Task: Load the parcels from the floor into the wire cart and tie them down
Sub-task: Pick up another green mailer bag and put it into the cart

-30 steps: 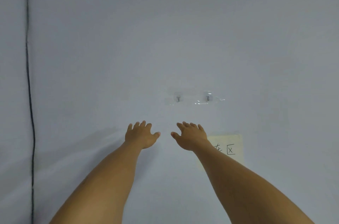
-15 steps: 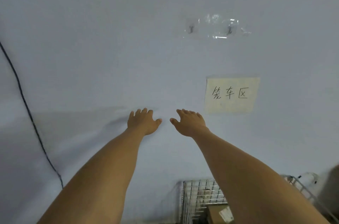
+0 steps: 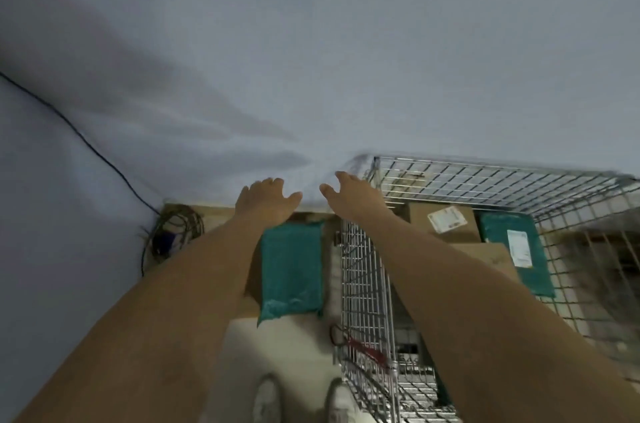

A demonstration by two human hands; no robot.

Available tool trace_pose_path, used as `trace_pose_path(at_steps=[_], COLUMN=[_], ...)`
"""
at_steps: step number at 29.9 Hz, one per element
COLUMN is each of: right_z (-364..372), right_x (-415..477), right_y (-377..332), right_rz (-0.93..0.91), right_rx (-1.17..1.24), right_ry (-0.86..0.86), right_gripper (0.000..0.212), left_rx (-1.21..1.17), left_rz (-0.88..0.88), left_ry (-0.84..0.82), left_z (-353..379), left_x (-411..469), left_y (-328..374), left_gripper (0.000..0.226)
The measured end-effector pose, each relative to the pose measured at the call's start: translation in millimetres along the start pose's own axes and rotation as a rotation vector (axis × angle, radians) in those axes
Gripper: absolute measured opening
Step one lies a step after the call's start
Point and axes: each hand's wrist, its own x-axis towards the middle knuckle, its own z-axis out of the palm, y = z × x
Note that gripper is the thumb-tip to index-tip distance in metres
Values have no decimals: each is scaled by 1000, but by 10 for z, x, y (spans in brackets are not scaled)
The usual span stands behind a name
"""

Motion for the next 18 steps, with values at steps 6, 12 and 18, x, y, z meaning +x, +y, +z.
trace_pose_path(at_steps=[6,12,18], right_z=[1971,3827,4742], right_x=[815,1438,1690], right_y=[295,783,1233], right_rz=[251,532,631], right_rx=[358,579,751], right_ry=[-222,-239,-216], right_gripper=[77,101,90], left_rx=[-405,-880,-1218], left_rz=[-264,-485,-522], left_ry=[-193,-186,-199], left_z=[1905,3415,4920], left_x=[711,1378,1997], left_y=[-918,-1644,-2210], left_gripper=[84,72,90])
